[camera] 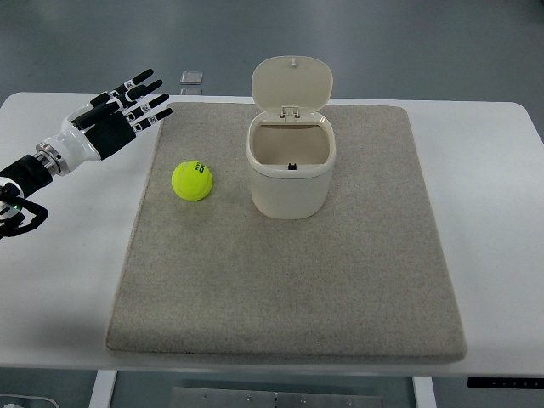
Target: Put tennis ball into box with left hand
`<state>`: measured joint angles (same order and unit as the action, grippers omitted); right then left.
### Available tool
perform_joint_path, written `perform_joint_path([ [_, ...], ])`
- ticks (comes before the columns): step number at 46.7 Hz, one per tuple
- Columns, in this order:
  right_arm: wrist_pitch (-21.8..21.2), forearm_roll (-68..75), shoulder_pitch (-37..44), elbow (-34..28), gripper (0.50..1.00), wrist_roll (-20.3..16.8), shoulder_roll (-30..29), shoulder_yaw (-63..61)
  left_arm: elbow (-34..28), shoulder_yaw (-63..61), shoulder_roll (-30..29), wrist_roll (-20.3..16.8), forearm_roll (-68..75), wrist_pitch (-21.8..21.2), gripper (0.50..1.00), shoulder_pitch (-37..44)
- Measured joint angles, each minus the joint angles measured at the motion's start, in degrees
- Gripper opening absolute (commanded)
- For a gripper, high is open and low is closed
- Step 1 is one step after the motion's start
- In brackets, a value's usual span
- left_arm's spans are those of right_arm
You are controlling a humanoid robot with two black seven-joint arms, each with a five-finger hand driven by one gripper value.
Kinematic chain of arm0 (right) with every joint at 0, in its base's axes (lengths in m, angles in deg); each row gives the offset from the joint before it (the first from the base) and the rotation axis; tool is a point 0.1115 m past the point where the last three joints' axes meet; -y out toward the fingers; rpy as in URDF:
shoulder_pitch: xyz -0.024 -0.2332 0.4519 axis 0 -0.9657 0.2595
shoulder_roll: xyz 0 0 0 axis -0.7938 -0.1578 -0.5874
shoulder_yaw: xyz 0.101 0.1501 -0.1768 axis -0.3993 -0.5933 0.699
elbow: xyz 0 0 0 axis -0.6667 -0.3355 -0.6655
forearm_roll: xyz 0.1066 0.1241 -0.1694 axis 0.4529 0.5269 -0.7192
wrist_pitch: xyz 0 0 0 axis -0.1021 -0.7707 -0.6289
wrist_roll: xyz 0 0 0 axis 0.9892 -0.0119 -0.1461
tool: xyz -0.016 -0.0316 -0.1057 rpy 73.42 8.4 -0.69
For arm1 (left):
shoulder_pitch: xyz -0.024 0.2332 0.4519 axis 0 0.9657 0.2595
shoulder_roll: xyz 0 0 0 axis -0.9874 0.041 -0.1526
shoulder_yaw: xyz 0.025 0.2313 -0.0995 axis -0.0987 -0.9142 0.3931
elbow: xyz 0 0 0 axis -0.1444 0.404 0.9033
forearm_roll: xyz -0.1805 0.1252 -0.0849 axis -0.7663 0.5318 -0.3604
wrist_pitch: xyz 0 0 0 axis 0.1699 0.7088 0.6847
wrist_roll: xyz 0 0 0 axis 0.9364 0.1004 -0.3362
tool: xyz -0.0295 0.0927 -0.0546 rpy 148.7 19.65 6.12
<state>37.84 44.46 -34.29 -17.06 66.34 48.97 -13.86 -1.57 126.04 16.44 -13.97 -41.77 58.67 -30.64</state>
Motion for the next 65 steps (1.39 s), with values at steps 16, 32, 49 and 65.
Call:
perform_joint_path([
  [16, -0.03, 0.0, -0.02, 0.0, 0.938, 0.0, 0.0, 0.01, -0.46, -0.05, 0.1, -0.02, 0.11, -0.12, 0.992, -0.31],
  [32, -0.03, 0.0, -0.01, 0.0, 0.938, 0.0, 0.0, 0.01, -3.24, 0.17, 2.97, -1.27, 0.06, -0.26, 0.994, -0.86],
  [49, -0.03, 0.0, 0.0, 0.0, 0.938, 0.0, 0.0, 0.01, -3.23, 0.4, 1.2, -3.65, 20.15, 0.22, 0.992, -1.03],
  [65, -0.02, 0.0, 0.01, 0.0, 0.938, 0.0, 0.0, 0.01, -2.54, 1.34, -0.94, -11.47, 55.28, 0.06, 0.992, -3.03],
])
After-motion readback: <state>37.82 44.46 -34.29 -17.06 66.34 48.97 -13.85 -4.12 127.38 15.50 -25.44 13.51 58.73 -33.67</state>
